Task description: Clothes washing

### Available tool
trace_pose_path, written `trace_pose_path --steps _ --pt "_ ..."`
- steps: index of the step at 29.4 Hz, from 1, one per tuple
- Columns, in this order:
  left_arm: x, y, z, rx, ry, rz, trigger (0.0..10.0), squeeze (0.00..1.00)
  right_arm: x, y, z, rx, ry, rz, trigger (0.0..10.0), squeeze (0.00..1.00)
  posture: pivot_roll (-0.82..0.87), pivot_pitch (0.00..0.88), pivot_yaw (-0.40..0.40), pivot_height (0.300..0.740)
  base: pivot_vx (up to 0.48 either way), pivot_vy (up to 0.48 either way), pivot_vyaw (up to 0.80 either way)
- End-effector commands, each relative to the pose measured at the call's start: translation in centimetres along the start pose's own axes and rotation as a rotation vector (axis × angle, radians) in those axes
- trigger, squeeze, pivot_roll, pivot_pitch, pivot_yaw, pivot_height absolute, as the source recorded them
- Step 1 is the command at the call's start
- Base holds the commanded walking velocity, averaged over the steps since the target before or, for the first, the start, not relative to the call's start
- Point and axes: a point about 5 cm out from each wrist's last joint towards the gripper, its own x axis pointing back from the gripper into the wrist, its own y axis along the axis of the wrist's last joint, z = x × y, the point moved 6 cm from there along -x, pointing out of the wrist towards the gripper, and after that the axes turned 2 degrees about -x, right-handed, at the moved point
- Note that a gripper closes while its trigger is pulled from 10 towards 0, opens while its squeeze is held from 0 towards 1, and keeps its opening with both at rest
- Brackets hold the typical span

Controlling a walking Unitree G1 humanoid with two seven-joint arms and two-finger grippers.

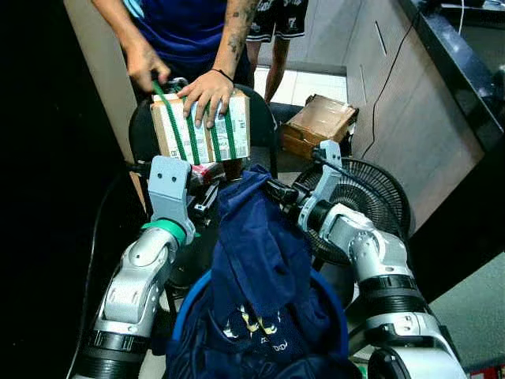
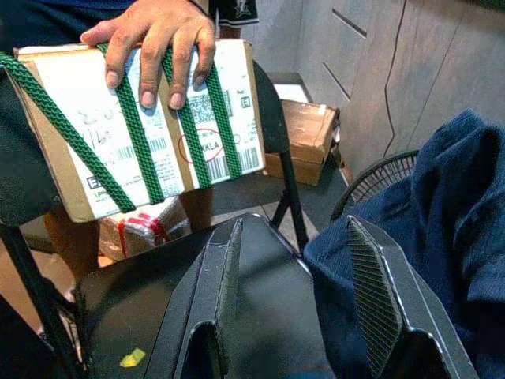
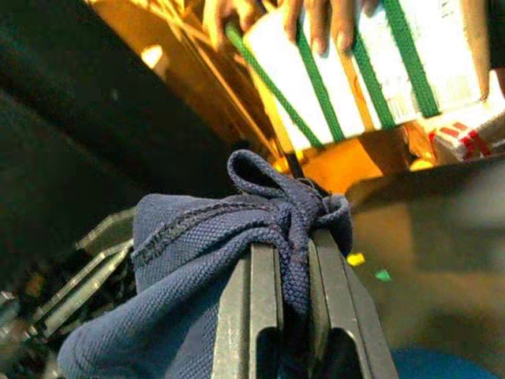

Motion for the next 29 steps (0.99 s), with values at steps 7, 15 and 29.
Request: trace_pose_path --steps 7,15,29 --pt "0.1 1.0 1.3 0.058 0.047 -0.049 10.0 0.00 1.7 9.9 2.9 -0.192 0.168 -0.426 0.0 0.00 0.02 0.047 0.032 0.740 0.000 0.000 0.00" --pt "0.1 3.0 1.2 0.130 0.032 -0.136 10.0 0.00 6.6 19.5 4.3 -0.196 0.229 -0.803 0.0 0.00 0.02 0.047 0.030 0.740 0.000 0.000 0.00" --pt "0.2 3.5 1.7 0.168 0.053 -0.162 10.0 0.00 17.2 32.5 8.2 -0.082 0.216 -1.317 0.0 0.00 0.02 0.048 0.033 0.740 0.000 0.000 0.00"
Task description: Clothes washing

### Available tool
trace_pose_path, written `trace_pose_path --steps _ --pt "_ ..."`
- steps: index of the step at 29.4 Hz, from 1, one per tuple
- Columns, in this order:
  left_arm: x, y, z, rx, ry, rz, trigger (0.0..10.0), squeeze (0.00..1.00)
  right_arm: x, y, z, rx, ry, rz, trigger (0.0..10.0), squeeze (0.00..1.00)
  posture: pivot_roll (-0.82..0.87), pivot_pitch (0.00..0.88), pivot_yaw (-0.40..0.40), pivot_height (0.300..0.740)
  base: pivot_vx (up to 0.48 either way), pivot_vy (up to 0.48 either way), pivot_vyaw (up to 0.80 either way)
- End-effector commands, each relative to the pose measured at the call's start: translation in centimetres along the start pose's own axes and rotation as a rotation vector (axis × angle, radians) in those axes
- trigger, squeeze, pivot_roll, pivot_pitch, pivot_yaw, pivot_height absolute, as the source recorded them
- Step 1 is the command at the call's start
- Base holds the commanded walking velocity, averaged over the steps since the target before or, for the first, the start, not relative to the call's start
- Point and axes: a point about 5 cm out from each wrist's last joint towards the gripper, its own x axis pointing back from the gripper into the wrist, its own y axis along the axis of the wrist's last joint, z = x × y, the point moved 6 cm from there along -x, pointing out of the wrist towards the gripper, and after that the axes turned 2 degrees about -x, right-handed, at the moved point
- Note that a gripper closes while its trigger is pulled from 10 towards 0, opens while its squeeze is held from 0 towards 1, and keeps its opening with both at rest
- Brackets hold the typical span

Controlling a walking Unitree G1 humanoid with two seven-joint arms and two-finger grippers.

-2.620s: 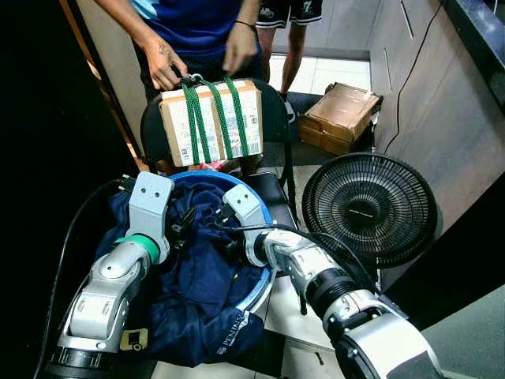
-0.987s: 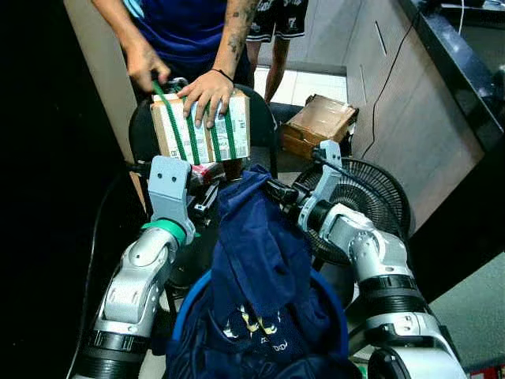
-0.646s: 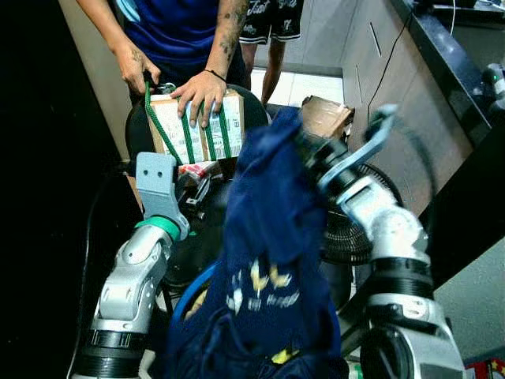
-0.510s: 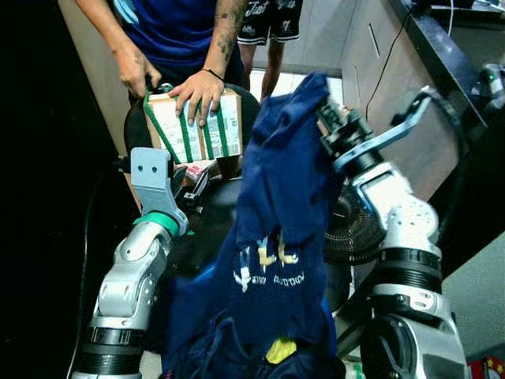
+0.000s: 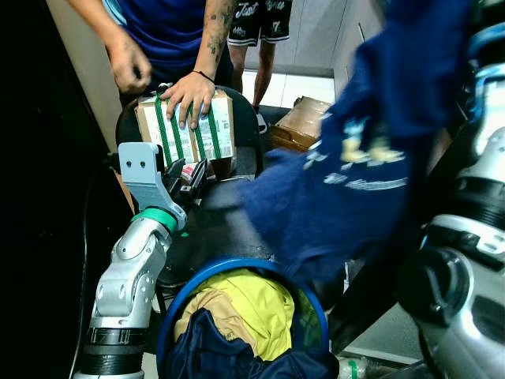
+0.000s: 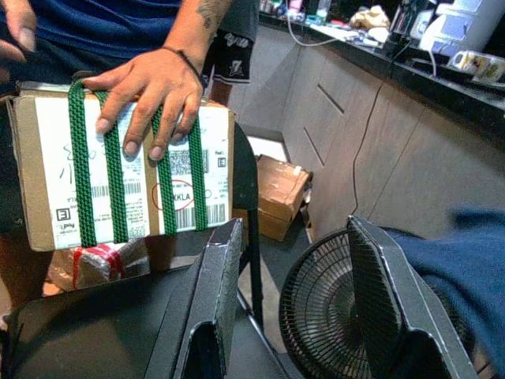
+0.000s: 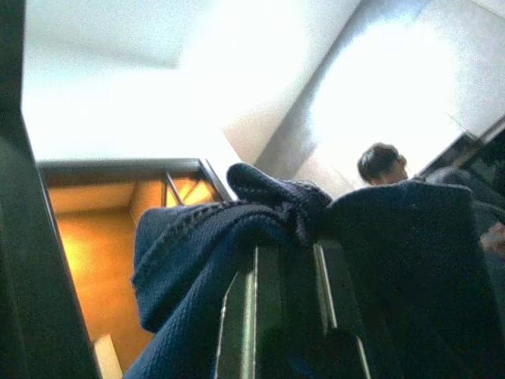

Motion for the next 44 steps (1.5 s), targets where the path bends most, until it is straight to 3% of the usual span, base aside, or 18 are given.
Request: trace_pose_path --steps 1,3,7,11,13,14,18,21,23,25,28,31,33,39,40,42,43,44 --pt "0.1 0.4 0.2 0.001 0.005 -0.018 10.0 0.00 -0.2 3.2 -0.3 -0.034 -0.019 -0.116 0.0 0.00 0.02 0.048 0.033 0.740 0.000 0.000 0.00" --pt "0.0 0.6 0.2 0.017 0.006 -0.026 10.0 0.00 -0.8 6.8 0.1 -0.067 -0.015 -0.221 0.0 0.00 0.02 0.046 0.034 0.740 0.000 0.000 0.00" --pt "0.0 0.5 0.1 0.021 0.002 -0.026 10.0 0.00 -0.5 7.1 -0.3 -0.044 -0.028 -0.220 0.0 0.00 0.02 0.041 0.036 0.740 0.000 0.000 0.00" --pt "0.0 0.4 -0.2 0.013 -0.012 -0.020 10.0 0.00 0.7 3.0 -1.3 0.121 -0.061 -0.063 0.0 0.00 0.02 0.041 0.036 0.740 0.000 0.000 0.00" --pt "0.0 0.4 -0.2 0.013 -0.012 -0.020 10.0 0.00 0.7 3.0 -1.3 0.121 -0.061 -0.063 0.0 0.00 0.02 0.041 0.036 0.740 0.000 0.000 0.00" --pt "-0.1 0.4 -0.3 0.010 -0.015 -0.019 10.0 0.00 1.1 1.8 -1.4 0.157 -0.054 -0.015 0.0 0.00 0.02 0.034 0.037 0.740 0.000 0.000 0.00" --pt "0.0 0.2 -0.6 -0.012 -0.038 -0.006 10.0 0.00 2.0 -0.2 -1.4 0.121 -0.036 0.051 0.0 0.00 0.02 0.034 0.037 0.740 0.000 0.000 0.00" --pt "0.0 0.2 -0.6 -0.012 -0.038 -0.006 10.0 0.00 2.0 -0.2 -1.4 0.121 -0.036 0.051 0.0 0.00 0.02 0.034 0.037 0.740 0.000 0.000 0.00" --pt "0.1 -0.1 -1.0 -0.023 -0.064 0.005 10.0 0.00 2.8 -1.6 -0.7 0.058 0.033 0.118 0.0 0.00 0.03 0.027 0.040 0.740 0.000 0.000 0.00" --pt "0.2 -0.6 -1.7 -0.046 -0.102 0.021 10.0 0.00 6.1 -5.9 1.7 0.026 0.241 0.375 0.0 0.00 0.02 0.023 0.044 0.740 0.000 0.000 0.00" --pt "0.1 -0.8 -1.8 -0.057 -0.106 0.027 10.0 0.00 12.0 -11.2 2.2 0.090 0.385 0.705 0.0 0.00 0.02 0.026 0.043 0.740 0.000 0.000 0.00" --pt "0.1 -0.8 -1.7 -0.058 -0.105 0.028 10.0 0.00 13.5 -12.2 1.9 0.100 0.403 0.781 0.0 0.00 0.02 0.031 0.044 0.740 0.000 0.000 0.00" --pt "0.1 -0.8 -1.5 -0.064 -0.097 0.029 10.0 0.00 14.8 -13.4 0.4 0.161 0.362 0.841 0.0 0.00 0.02 0.031 0.044 0.740 0.000 0.000 0.00" --pt "0.0 -0.7 -0.8 -0.069 -0.061 0.027 10.0 0.00 13.7 -13.5 -2.8 0.338 0.210 0.810 0.0 0.00 0.02 0.031 0.042 0.740 0.000 0.000 0.00" --pt "-0.1 -0.7 -0.3 -0.077 -0.029 0.032 10.0 0.00 13.0 -13.2 -3.8 0.412 0.141 0.773 0.0 0.00 0.02 0.030 0.041 0.740 0.000 0.000 0.00" --pt "-0.1 -0.7 -0.3 -0.077 -0.029 0.032 10.0 0.00 13.0 -13.2 -3.8 0.412 0.141 0.773 0.0 0.00 0.02 0.030 0.041 0.740 0.000 0.000 0.00" --pt "-0.4 -0.8 0.9 -0.094 0.039 0.046 10.0 0.00 12.0 -12.3 -4.9 0.496 0.037 0.686 0.0 0.00 0.02 0.030 0.041 0.740 0.000 0.000 0.00" --pt "-0.4 -0.8 0.9 -0.094 0.039 0.046 10.0 0.00 12.0 -12.3 -4.9 0.496 0.037 0.686 0.0 0.00 0.02 0.030 0.041 0.740 0.000 0.000 0.00"
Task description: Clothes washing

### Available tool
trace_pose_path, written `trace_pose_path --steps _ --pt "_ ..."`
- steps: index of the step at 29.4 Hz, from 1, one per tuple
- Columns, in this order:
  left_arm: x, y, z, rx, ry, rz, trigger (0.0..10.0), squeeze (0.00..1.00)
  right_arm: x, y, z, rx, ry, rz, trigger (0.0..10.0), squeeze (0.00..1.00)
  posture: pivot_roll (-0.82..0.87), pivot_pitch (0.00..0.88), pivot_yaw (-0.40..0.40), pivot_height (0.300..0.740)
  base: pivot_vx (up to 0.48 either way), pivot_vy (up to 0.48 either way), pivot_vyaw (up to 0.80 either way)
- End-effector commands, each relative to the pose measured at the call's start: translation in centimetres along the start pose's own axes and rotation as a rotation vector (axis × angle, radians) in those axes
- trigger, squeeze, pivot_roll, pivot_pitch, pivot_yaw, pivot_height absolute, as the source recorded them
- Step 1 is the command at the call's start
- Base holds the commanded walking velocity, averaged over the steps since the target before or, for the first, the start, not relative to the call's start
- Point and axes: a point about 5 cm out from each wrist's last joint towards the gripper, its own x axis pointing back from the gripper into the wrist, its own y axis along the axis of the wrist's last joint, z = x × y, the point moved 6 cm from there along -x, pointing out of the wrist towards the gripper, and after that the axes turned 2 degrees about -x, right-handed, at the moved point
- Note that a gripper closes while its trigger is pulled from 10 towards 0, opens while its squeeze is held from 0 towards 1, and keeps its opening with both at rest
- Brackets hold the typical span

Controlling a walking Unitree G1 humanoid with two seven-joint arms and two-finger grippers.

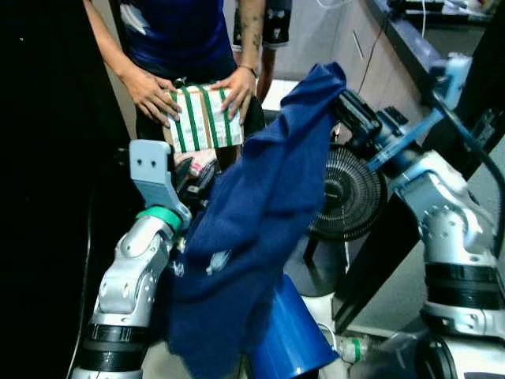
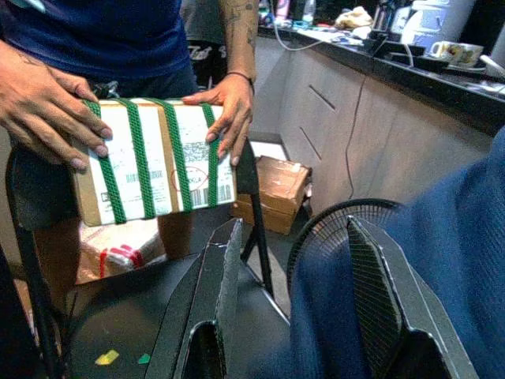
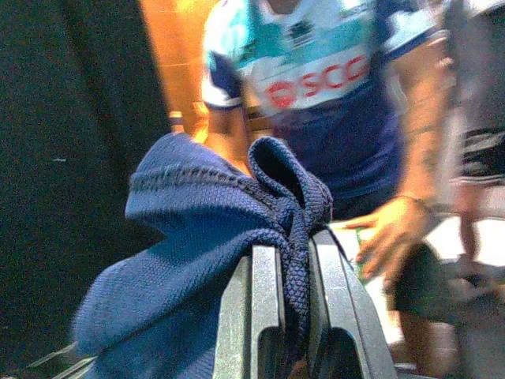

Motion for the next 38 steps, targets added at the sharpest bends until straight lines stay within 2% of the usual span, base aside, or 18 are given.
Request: trace_pose_path --steps 1,8,9,10,11,12,13,14,15,16,17,22,23,25,27,30,34,38 --pt "-0.4 0.0 0.6 -0.020 0.038 0.011 10.0 0.00 0.0 2.0 -1.1 0.045 -0.089 -0.082 0.0 0.00 0.02 0.030 0.041 0.740 0.000 0.000 0.00" --pt "-0.5 0.7 1.1 -0.061 0.064 -0.007 10.0 0.00 0.2 2.9 -0.7 -0.002 -0.100 -0.142 0.0 0.00 0.02 0.027 0.036 0.740 0.000 0.000 0.00" --pt "-0.5 0.8 1.2 -0.090 0.073 -0.009 10.0 0.00 0.4 3.1 -1.5 0.000 -0.162 -0.164 0.0 0.00 0.02 0.023 0.032 0.740 0.000 0.000 0.00" --pt "-0.5 0.8 1.2 -0.090 0.073 -0.009 10.0 0.00 0.4 3.1 -1.5 0.000 -0.162 -0.164 0.0 0.00 0.02 0.023 0.032 0.740 0.000 0.000 0.00" --pt "-0.5 0.9 1.2 -0.113 0.079 -0.010 10.0 0.00 0.7 3.0 -2.6 0.017 -0.237 -0.168 0.0 0.00 0.02 0.023 0.032 0.740 0.000 0.000 0.00" --pt "-0.6 0.9 1.1 -0.124 0.084 -0.012 10.0 0.00 1.0 1.9 -3.5 0.087 -0.295 -0.126 0.0 0.00 0.02 0.020 0.027 0.740 0.000 0.000 0.00" --pt "-0.6 0.9 1.1 -0.124 0.084 -0.012 10.0 0.00 1.0 1.9 -3.5 0.087 -0.295 -0.126 0.0 0.00 0.02 0.020 0.027 0.740 0.000 0.000 0.00" --pt "-0.7 1.0 1.0 -0.144 0.082 -0.012 10.0 0.00 1.5 -0.2 -4.0 0.201 -0.314 -0.039 0.0 0.00 0.02 0.020 0.027 0.740 0.000 0.000 0.00" --pt "-0.7 1.0 0.9 -0.148 0.080 -0.012 10.0 0.00 1.7 -0.9 -4.0 0.213 -0.321 -0.014 4.8 0.00 0.02 0.020 0.027 0.740 0.000 0.000 0.00" --pt "-0.7 1.0 0.9 -0.148 0.080 -0.012 10.0 0.00 1.7 -0.9 -4.0 0.213 -0.321 -0.014 4.8 0.00 0.02 0.020 0.027 0.740 0.000 0.000 0.00" --pt "-0.7 0.9 0.8 -0.148 0.080 -0.009 10.0 0.00 1.9 -1.3 -4.1 0.209 -0.332 -0.005 10.0 0.00 0.02 0.020 0.022 0.740 0.000 0.000 0.00" --pt "-0.7 0.7 0.7 -0.138 0.084 0.001 10.0 0.00 2.6 -2.9 -4.9 0.198 -0.394 0.046 10.0 0.00 0.02 0.020 0.022 0.740 0.000 0.000 0.00" --pt "-0.7 0.7 0.7 -0.138 0.084 0.001 10.0 0.00 2.6 -2.9 -4.9 0.198 -0.394 0.046 10.0 0.00 0.02 0.020 0.022 0.740 0.000 0.000 0.00" --pt "-0.7 0.6 0.7 -0.155 0.087 0.005 10.0 0.00 2.9 -4.5 -4.6 0.192 -0.391 0.110 10.0 0.00 0.02 0.019 0.015 0.740 0.000 0.000 0.00" --pt "-0.6 0.5 0.7 -0.161 0.093 0.005 10.0 0.00 3.0 -5.0 -4.5 0.223 -0.396 0.128 10.0 0.00 0.02 0.019 0.015 0.740 0.000 0.000 0.00" --pt "-0.6 0.5 0.8 -0.161 0.099 0.004 10.0 0.00 2.9 -4.9 -4.5 0.261 -0.396 0.126 10.0 0.00 0.02 0.015 0.010 0.740 0.000 0.000 0.00" --pt "-0.6 0.4 0.8 -0.161 0.106 0.004 10.0 0.00 2.5 -4.5 -4.2 0.357 -0.378 0.112 10.0 0.00 0.02 0.011 0.008 0.740 0.000 0.000 0.00" --pt "-0.7 0.3 0.5 -0.160 0.100 0.004 10.0 0.00 2.5 -4.5 -4.0 0.310 -0.376 0.091 10.0 0.00 0.01 0.006 0.003 0.740 0.000 0.000 0.00"
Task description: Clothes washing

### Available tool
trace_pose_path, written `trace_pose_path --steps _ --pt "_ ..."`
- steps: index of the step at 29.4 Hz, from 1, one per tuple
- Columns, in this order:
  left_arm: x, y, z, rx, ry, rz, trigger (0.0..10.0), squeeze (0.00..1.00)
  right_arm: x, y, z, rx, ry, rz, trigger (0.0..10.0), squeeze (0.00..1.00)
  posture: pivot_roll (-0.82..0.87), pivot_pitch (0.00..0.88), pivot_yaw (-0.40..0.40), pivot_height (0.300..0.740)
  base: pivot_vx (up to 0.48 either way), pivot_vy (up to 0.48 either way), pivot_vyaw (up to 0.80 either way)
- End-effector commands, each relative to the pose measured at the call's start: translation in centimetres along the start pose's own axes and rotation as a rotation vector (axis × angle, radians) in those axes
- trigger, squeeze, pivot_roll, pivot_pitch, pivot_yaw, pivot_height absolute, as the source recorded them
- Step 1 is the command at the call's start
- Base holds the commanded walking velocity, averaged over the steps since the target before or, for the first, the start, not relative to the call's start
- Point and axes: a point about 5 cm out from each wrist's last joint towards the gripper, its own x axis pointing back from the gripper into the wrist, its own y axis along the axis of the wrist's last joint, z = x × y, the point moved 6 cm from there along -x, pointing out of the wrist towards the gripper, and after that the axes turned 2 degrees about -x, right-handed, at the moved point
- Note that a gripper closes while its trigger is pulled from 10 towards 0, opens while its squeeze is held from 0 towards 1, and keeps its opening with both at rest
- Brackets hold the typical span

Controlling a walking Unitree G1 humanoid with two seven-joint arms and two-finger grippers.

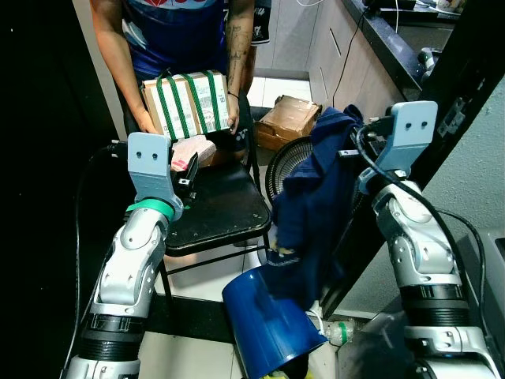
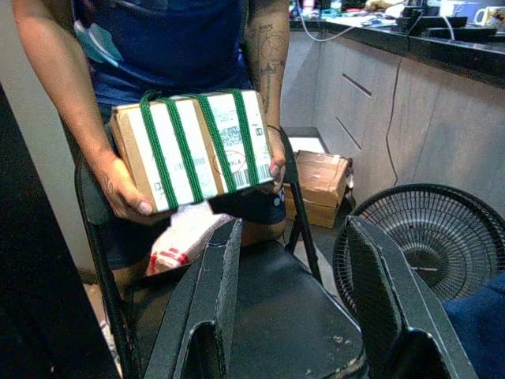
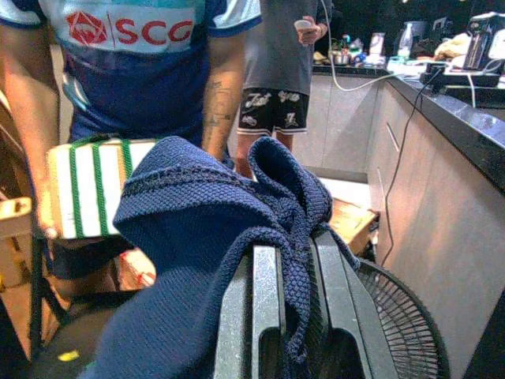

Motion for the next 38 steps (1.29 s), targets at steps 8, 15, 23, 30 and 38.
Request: trace_pose_path --steps 8,15,23,30,38 --pt "0.2 -0.7 -0.4 -0.003 -0.005 0.015 10.0 0.00 0.2 0.7 0.6 -0.082 0.013 -0.031 10.0 0.00 0.01 0.005 -0.004 0.740 0.000 0.000 0.00" --pt "0.2 -0.8 0.0 -0.013 0.006 0.017 10.0 0.00 0.1 0.4 1.3 -0.102 0.021 -0.037 10.0 0.00 0.01 0.004 -0.015 0.740 0.000 0.000 0.00" --pt "0.1 -0.9 -0.5 -0.001 -0.004 0.017 10.0 0.00 0.1 0.4 1.4 -0.082 0.029 -0.033 10.0 0.00 0.01 0.009 -0.017 0.740 0.000 0.000 0.00" --pt "0.3 -1.2 -0.9 0.007 -0.006 0.026 10.0 0.00 0.2 0.3 1.3 -0.079 0.028 -0.027 10.0 0.00 0.00 0.013 -0.025 0.740 0.000 0.000 0.00" --pt "0.2 -1.2 -0.7 0.008 0.002 0.024 10.0 0.00 0.1 0.3 1.4 -0.072 0.028 -0.027 10.0 0.00 0.00 0.017 -0.029 0.740 0.000 0.000 0.00"
